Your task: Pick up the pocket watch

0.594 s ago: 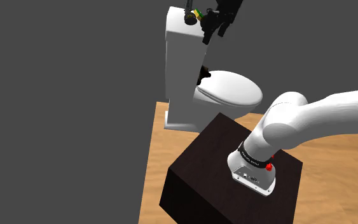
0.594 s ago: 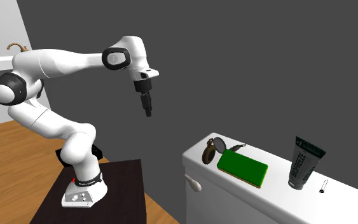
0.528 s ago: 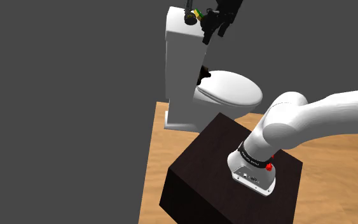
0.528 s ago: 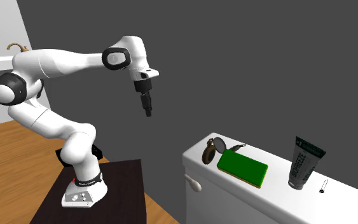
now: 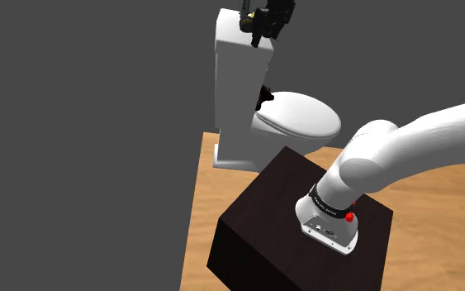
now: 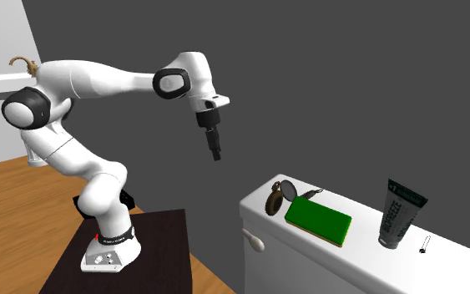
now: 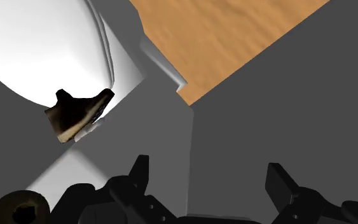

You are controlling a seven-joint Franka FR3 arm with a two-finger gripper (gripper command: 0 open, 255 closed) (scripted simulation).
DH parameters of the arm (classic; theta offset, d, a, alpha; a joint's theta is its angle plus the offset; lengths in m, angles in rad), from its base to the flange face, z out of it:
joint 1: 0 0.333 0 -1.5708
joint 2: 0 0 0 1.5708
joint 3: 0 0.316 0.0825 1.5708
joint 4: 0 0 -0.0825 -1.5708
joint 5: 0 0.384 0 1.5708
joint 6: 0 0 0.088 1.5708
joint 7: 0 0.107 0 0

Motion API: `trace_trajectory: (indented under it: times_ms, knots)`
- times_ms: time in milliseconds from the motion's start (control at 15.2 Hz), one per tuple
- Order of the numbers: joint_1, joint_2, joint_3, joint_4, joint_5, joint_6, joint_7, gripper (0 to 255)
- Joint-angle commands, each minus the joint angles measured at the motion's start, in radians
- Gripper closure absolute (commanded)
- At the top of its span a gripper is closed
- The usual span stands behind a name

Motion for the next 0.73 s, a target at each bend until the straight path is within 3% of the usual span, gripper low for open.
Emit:
trace_trajectory:
  times_ms: [0, 660]
  knots:
    - [-0.015, 0.052, -0.023, 0.025, -0.019, 0.047, -0.015, 0]
    - [-0.068, 0.34, -0.11, 0.238, -0.057, 0.216, -0.064, 0]
